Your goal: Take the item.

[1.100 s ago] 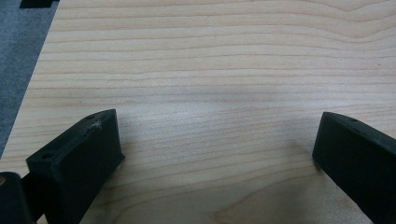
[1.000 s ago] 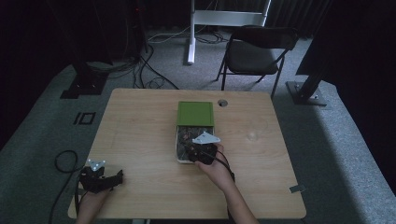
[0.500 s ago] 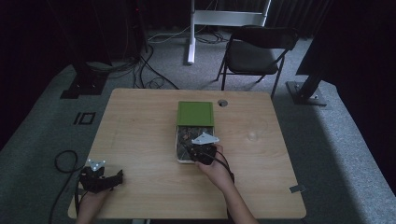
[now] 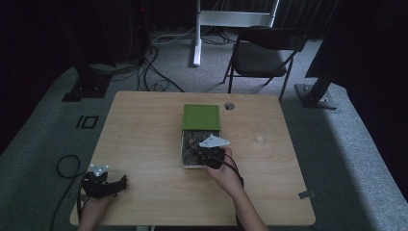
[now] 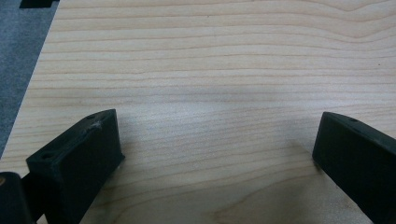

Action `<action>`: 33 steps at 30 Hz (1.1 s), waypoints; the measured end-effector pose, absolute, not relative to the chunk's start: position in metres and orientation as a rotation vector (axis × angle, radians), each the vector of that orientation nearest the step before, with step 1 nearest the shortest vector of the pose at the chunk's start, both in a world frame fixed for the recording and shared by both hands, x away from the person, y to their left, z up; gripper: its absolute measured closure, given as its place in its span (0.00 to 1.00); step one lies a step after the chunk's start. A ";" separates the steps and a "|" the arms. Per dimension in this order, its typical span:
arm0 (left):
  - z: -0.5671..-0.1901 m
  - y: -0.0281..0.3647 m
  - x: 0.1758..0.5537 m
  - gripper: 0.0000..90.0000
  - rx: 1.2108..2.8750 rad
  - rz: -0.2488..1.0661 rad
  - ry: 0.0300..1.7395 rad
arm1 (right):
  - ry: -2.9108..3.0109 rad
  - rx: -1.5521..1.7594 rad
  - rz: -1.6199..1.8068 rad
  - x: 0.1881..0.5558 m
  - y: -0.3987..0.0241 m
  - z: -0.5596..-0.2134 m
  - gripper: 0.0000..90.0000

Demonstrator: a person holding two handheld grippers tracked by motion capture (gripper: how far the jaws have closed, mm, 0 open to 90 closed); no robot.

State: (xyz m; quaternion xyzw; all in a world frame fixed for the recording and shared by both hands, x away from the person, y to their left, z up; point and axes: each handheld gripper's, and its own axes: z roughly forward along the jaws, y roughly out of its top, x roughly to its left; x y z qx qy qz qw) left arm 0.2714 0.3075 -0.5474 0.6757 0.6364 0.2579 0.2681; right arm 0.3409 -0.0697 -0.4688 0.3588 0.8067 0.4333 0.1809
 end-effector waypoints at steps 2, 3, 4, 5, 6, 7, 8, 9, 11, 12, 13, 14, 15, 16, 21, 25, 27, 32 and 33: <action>-0.547 0.308 0.271 0.02 1.823 0.696 1.717 | 2.268 1.009 1.227 0.341 -0.071 -0.467 0.89; -0.547 0.308 0.271 0.02 1.823 0.696 1.717 | 2.264 1.010 1.227 0.341 -0.072 -0.466 0.89; -0.547 0.308 0.271 0.02 1.823 0.696 1.716 | 2.258 1.011 1.233 0.340 -0.073 -0.465 0.89; -0.547 0.308 0.271 0.02 1.826 0.696 1.716 | 2.250 1.010 1.237 0.340 -0.074 -0.463 0.89; -0.547 0.308 0.271 0.02 1.827 0.695 1.716 | 2.244 1.011 1.241 0.340 -0.075 -0.461 0.89; -0.547 0.308 0.271 0.02 1.827 0.696 1.715 | 2.238 1.010 1.249 0.340 -0.076 -0.459 0.89; -0.547 0.308 0.271 0.02 1.825 0.696 1.716 | 2.235 1.010 1.258 0.340 -0.077 -0.458 0.89; -0.547 0.308 0.271 0.02 1.824 0.695 1.716 | 2.230 1.008 1.265 0.340 -0.078 -0.456 0.89; -0.547 0.308 0.271 0.02 1.823 0.696 1.716 | 2.224 1.005 1.281 0.339 -0.079 -0.451 0.89; -0.547 0.308 0.271 0.02 1.823 0.696 1.716 | 2.219 1.007 1.293 0.338 -0.080 -0.449 0.89; -0.547 0.308 0.271 0.02 1.823 0.696 1.716 | 2.213 1.001 1.296 0.338 -0.081 -0.447 0.89; -0.547 0.308 0.271 0.02 1.823 0.696 1.716 | 2.209 0.996 1.301 0.338 -0.082 -0.445 0.89; -0.547 0.308 0.271 0.02 1.823 0.696 1.716 | 2.203 0.997 1.309 0.337 -0.083 -0.442 0.89; -0.547 0.308 0.271 0.02 1.823 0.696 1.716 | 2.200 0.997 1.318 0.337 -0.084 -0.440 0.89; -0.547 0.308 0.271 0.02 1.824 0.696 1.716 | 2.177 0.991 1.342 0.337 -0.088 -0.430 0.89; -0.547 0.308 0.271 0.02 1.823 0.696 1.716 | 2.166 0.983 1.345 0.338 -0.091 -0.424 0.89; -0.547 0.308 0.271 0.02 1.824 0.696 1.716 | 2.162 0.981 1.349 0.338 -0.093 -0.421 0.89; -0.547 0.308 0.271 0.02 1.824 0.696 1.716 | 2.145 0.981 1.349 0.339 -0.101 -0.416 0.89; -0.547 0.308 0.271 0.02 1.825 0.695 1.717 | 2.140 0.983 1.353 0.339 -0.102 -0.416 0.90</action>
